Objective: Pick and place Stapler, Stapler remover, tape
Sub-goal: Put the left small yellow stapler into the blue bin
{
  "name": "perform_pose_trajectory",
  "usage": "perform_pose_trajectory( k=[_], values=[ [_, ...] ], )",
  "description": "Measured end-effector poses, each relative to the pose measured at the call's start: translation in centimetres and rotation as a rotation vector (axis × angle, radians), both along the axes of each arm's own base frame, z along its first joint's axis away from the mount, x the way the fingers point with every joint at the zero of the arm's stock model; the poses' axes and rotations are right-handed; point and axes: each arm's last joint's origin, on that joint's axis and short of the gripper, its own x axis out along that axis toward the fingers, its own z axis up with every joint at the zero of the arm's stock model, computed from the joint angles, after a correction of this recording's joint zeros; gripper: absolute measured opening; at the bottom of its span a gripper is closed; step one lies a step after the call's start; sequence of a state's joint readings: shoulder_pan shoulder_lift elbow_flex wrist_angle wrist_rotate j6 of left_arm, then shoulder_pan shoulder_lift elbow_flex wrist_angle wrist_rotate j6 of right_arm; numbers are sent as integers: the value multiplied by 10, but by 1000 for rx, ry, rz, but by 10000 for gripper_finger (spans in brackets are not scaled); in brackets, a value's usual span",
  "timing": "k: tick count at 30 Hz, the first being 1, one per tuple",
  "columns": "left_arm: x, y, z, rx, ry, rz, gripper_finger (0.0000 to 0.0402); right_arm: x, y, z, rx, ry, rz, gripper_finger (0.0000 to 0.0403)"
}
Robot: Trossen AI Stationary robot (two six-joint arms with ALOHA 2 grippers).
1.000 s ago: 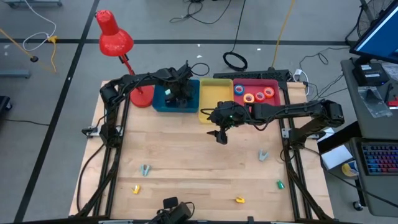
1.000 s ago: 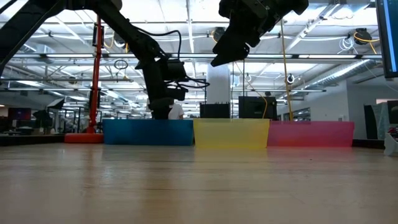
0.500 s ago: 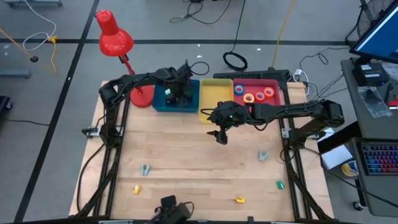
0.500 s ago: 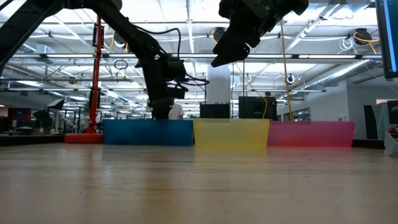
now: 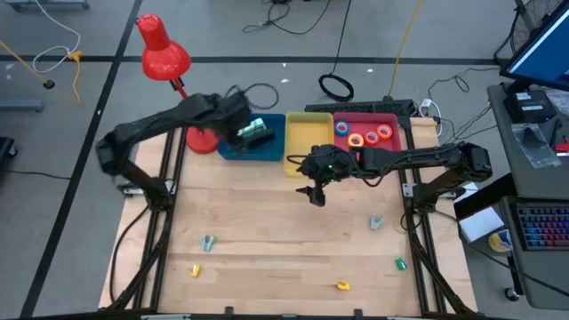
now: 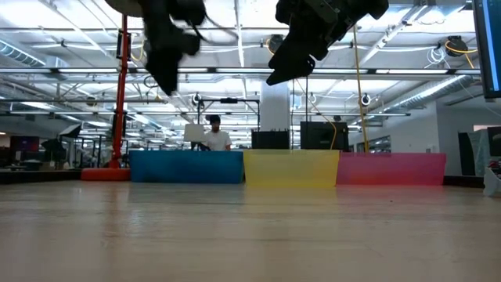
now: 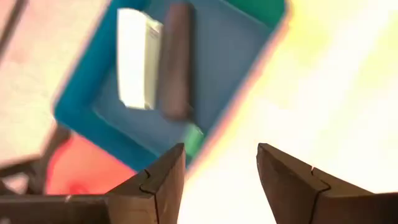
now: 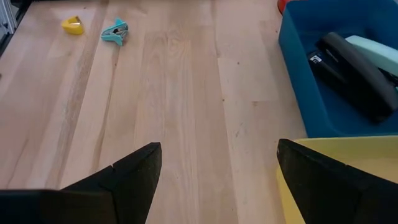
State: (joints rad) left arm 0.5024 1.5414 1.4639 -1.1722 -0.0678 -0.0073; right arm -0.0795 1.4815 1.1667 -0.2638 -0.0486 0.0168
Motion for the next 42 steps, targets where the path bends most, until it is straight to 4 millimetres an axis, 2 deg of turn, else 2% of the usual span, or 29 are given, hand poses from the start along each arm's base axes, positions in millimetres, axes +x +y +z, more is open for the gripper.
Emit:
perform_pose_trajectory(
  k=[4,9,13,18,22,28,34,42],
  values=[
    [-24,-58,31,-67,-39,-6,200,0,0,0,23,-1,-17,308],
    [-49,-122,54,-123,-101,-23,200,0,0,0,51,-5,-34,308],
    [-62,-161,61,-144,-153,-10,200,1,0,1,59,-11,-40,308],
    [-67,-201,59,-129,-187,9,200,0,1,5,76,-37,-47,308],
    [-64,-225,48,-101,-188,35,200,-7,10,17,39,-70,8,308],
    [-59,-252,24,-77,-189,34,200,-40,32,45,24,-95,91,308],
    [-51,-268,-7,-132,-256,44,200,-82,48,73,75,-129,123,308],
    [-69,-282,-45,-296,-88,209,200,-126,53,94,-8,-184,39,308]
  ],
)
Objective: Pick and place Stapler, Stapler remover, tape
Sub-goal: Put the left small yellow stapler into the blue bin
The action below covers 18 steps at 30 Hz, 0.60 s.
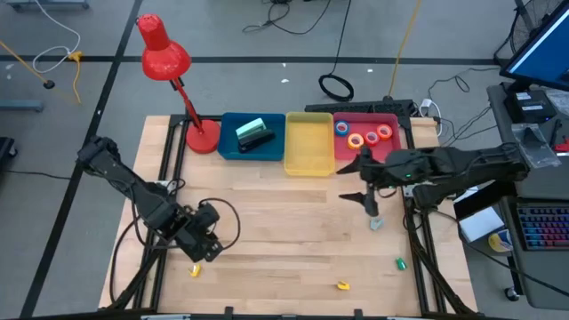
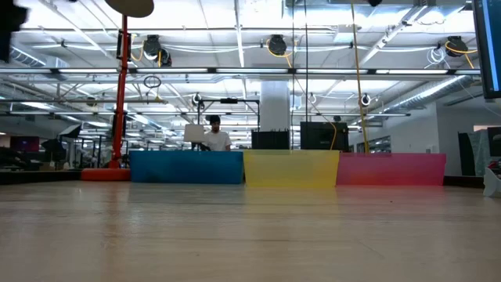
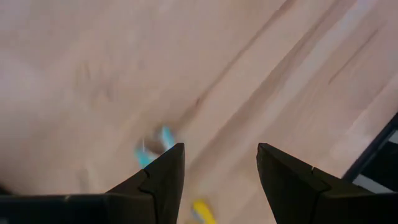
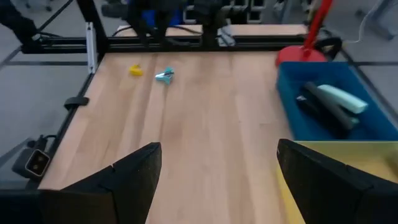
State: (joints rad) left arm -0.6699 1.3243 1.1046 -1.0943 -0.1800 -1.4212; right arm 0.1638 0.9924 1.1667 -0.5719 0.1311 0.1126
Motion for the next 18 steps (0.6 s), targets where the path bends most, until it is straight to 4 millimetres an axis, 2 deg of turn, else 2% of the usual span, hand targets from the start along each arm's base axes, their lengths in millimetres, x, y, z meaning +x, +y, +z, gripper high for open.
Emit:
perform_pose_trajectory(
  k=[9,12,18],
  values=[
    [-29,-22,-22,-121,152,200,200,-40,-6,17,6,-104,-16,308],
    [-37,-28,-27,-179,211,274,200,-48,-8,10,18,-133,-18,308],
    [-45,-43,-32,-303,233,407,200,-61,-10,-19,60,-217,-28,308]
  ],
)
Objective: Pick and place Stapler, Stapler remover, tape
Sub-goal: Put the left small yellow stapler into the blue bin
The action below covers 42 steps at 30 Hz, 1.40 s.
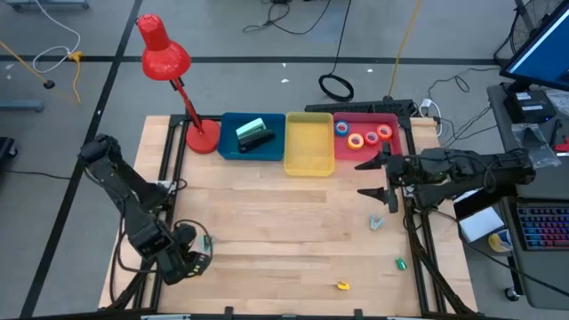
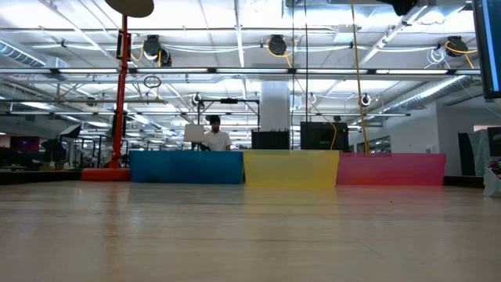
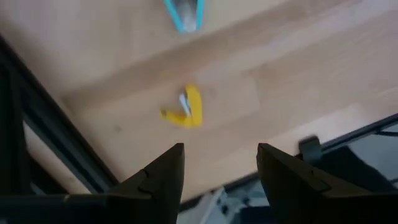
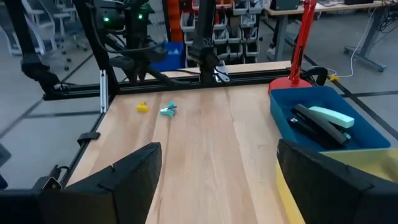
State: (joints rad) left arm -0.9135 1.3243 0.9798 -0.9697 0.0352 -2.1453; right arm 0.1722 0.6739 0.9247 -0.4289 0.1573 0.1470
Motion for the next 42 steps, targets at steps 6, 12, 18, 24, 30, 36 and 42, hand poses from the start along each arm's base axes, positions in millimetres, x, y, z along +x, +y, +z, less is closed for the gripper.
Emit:
perform_pose_trajectory(
  k=[6,12,18,24,30,36,42],
  values=[
    [-8,-15,-5,-100,4,135,200,-15,-3,-33,57,-37,-37,309],
    [-14,-25,-5,-168,3,194,200,-31,-9,-52,62,-73,-128,309],
    [-5,-28,-13,-155,-5,224,200,-44,-11,-65,81,-110,-147,309],
    [5,-35,-27,-151,14,232,200,-52,-13,-74,125,-142,-152,309],
    [12,-35,-35,-140,73,249,200,-54,-13,-74,128,-151,-149,309],
    [14,-34,-49,-55,121,261,200,-54,-13,-74,126,-151,-148,309],
    [16,-39,-63,-36,209,249,200,-54,-13,-74,128,-151,-148,309]
  ],
)
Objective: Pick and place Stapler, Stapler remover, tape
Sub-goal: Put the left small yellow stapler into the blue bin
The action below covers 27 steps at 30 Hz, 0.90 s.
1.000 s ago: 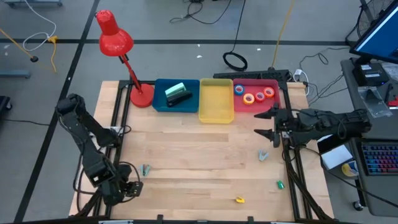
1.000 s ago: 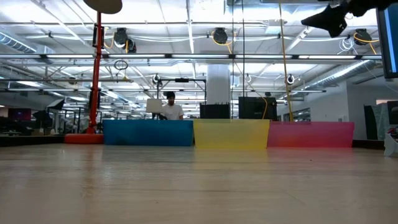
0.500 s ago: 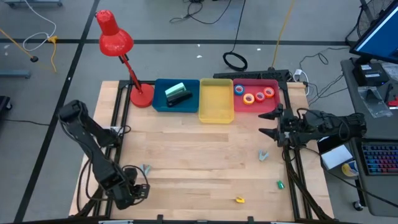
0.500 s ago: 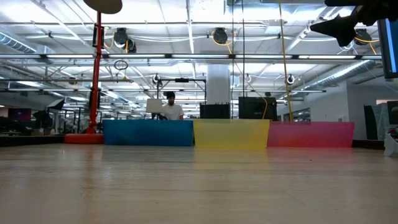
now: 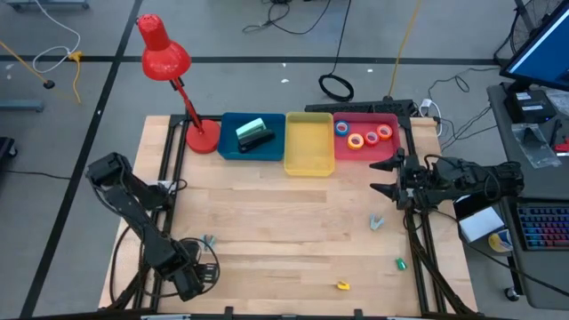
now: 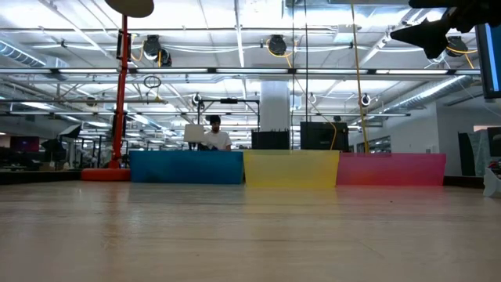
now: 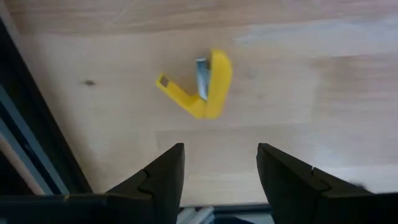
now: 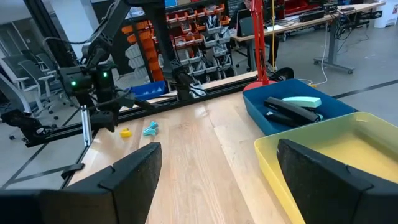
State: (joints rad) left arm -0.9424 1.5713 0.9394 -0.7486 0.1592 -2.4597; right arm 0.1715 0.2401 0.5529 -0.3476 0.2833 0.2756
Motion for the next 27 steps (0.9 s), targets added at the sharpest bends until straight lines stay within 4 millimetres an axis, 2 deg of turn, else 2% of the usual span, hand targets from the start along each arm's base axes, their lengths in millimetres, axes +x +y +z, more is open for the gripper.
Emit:
perform_pose_trajectory(
  k=[7,27],
  values=[
    [3,-2,-12,34,35,2,200,0,0,3,6,-32,0,309],
    [1,5,-13,99,58,2,200,0,0,4,39,-49,-2,309]
  ],
)
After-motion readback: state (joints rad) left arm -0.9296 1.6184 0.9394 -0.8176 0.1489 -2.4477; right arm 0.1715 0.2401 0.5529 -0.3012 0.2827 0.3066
